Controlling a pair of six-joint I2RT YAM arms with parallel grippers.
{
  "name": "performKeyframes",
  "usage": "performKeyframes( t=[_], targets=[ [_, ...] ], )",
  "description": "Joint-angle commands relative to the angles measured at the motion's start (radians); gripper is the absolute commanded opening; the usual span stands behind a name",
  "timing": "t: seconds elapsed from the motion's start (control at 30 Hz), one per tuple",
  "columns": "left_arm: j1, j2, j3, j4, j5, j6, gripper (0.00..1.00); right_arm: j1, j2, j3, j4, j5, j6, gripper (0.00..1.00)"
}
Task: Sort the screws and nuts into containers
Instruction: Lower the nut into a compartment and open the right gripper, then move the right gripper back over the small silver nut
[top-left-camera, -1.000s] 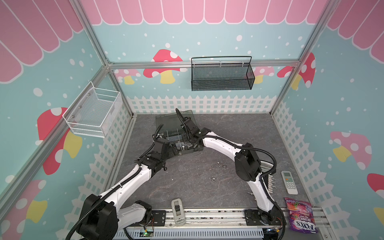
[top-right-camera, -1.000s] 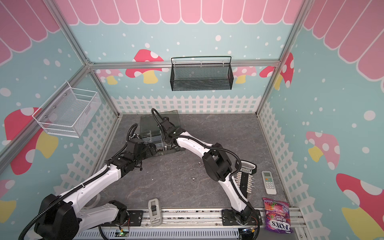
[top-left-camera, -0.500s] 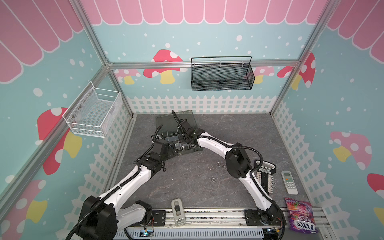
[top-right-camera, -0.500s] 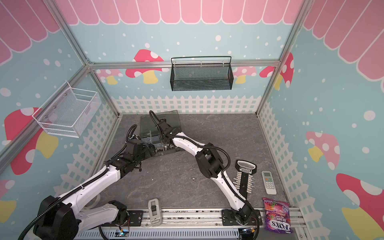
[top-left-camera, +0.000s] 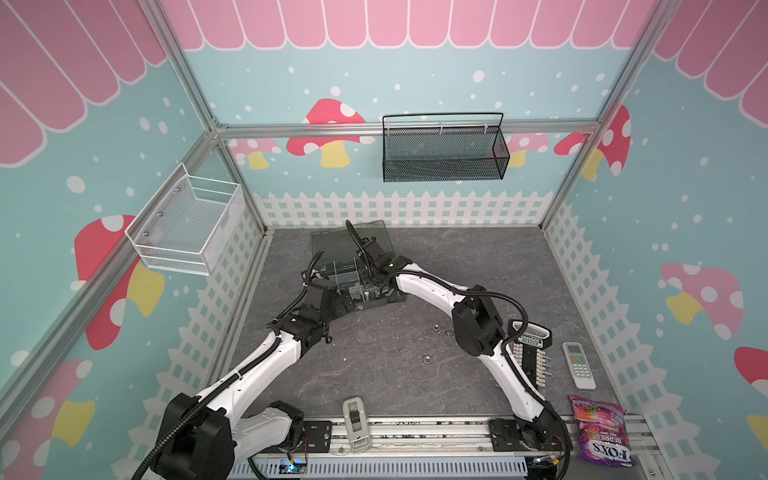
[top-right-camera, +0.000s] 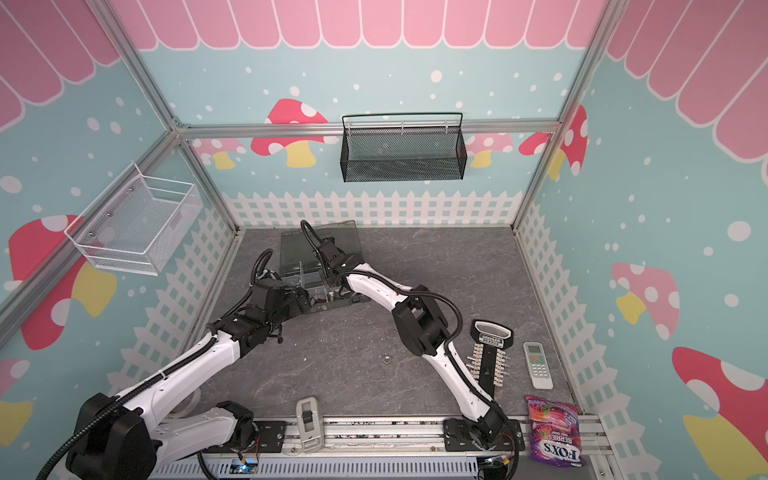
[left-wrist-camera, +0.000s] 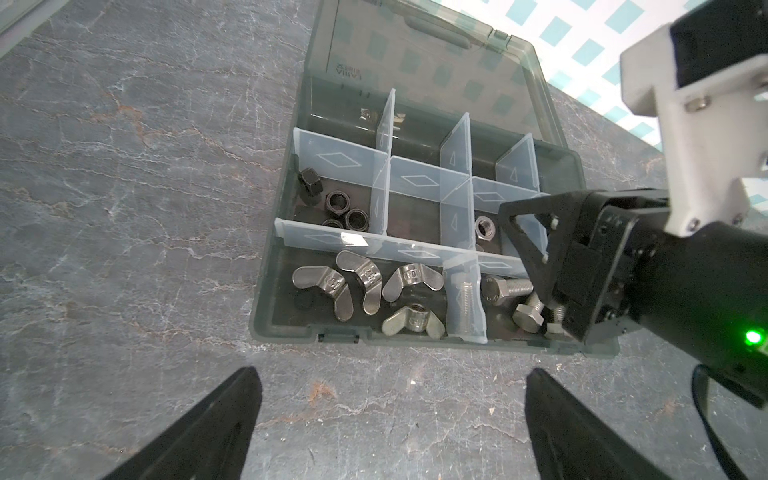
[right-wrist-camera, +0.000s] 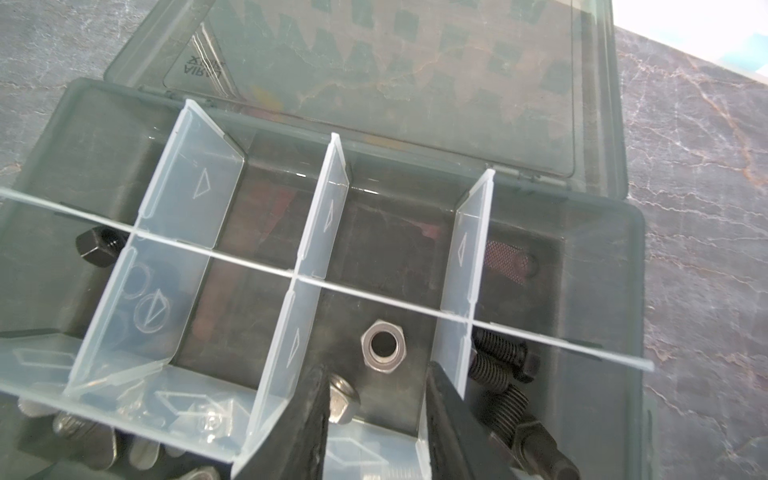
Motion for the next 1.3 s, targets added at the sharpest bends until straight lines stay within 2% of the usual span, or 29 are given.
performKeyframes(
  t=[0.0,0.17,0.33,0.63,0.9,1.27],
  targets=[
    [0.007,-0.020,-0.013,-0.010,-0.021,-0.025,1.00,-0.001,-0.118,-0.074,-0.012,0.013,0.023,0.41],
    [0.007,-0.018,-0.013,-0.009,-0.018,-0.027,1.00,-0.001,-0.250,-0.266,0.016,0.010,0.068,0.42],
    [0.008,-0.017,-0.013,-0.006,-0.017,-0.025,1.00,0.001,-0.421,-0.529,0.032,0.019,0.139,0.44],
    [0.012,0.019,-0.006,0.019,0.008,-0.039,1.00,0.027,-0.710,-0.959,-0.058,-0.081,0.317,0.46],
    [0.012,0.066,0.006,0.052,0.040,-0.057,1.00,0.086,-0.810,-1.106,-0.135,-0.160,0.411,0.46],
    [0.013,0.063,0.002,0.049,0.045,-0.060,1.00,0.123,-0.742,-1.109,-0.173,-0.168,0.386,0.45]
  ],
)
